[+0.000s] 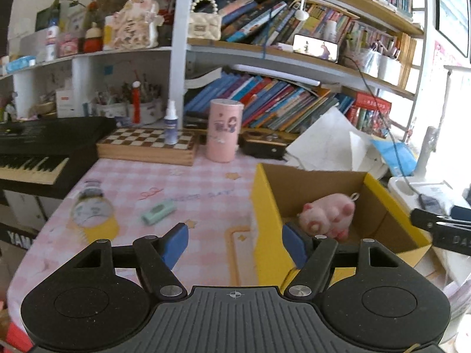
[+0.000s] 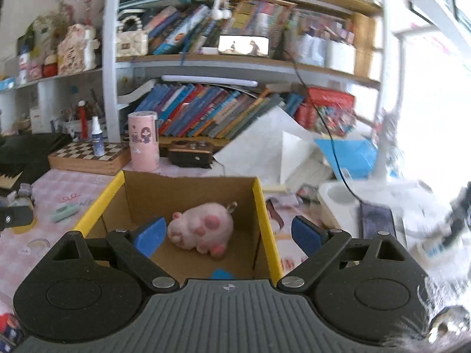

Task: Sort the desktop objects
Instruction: 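Withdraw both open tools from the box back over the table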

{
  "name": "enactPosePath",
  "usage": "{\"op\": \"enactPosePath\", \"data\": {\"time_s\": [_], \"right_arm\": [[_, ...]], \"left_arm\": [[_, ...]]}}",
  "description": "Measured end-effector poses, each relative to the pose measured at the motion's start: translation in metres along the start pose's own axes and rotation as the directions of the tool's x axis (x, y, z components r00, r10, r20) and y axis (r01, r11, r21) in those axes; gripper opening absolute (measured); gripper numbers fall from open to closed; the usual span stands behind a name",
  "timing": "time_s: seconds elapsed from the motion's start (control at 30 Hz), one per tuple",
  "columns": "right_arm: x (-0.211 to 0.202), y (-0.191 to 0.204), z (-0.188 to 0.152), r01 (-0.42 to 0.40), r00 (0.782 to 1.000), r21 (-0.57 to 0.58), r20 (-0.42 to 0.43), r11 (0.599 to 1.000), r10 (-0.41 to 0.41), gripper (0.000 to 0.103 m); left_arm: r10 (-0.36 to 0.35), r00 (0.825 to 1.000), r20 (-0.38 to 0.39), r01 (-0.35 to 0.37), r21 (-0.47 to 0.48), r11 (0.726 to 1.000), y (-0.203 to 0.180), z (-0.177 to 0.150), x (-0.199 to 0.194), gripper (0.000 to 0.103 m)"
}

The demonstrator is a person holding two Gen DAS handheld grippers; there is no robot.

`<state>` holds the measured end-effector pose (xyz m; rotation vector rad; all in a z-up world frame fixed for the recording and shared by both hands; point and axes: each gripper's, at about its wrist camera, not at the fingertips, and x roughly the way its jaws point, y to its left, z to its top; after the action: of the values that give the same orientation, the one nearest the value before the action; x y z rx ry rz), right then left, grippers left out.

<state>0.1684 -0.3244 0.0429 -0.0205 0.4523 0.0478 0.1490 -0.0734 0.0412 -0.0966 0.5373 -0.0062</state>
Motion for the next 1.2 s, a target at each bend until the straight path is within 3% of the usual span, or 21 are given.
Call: {"op": "enactPosePath", "data": {"time_s": [0.17, 0.43, 0.8, 1.2], "right_arm": [[-0.017, 0.016, -0.021, 0.066, 0.998, 0.038, -0.013, 0.997, -0.065, 0.092], [-0.038, 0.048, -0.048, 0.11, 0.991, 0.098, -0.081, 0.989, -0.102, 0.092], [-0.07, 0.103, -0.08, 0.117, 0.981, 0.106, -0.164, 0.987, -0.099, 0.094], [-0.088, 0.154, -0.104, 0.087, 0.968, 0.094, -0.244, 0.992, -0.062, 0.098]], "left_arm": [[0.045, 0.999, -0.002, -0.045, 0.043, 0.998, 0.012, -0.019, -0.011, 0.072], [0.013, 0.998, -0.062, -0.008, 0.078, 0.997, 0.036, -0.043, -0.026, 0.073], [-0.019, 0.989, -0.145, 0.032, 0.088, 0.996, 0.08, -0.069, -0.05, 0.077], [-0.009, 0.974, -0.227, 0.027, 0.078, 0.997, 0.126, -0.094, -0.066, 0.079]]}}
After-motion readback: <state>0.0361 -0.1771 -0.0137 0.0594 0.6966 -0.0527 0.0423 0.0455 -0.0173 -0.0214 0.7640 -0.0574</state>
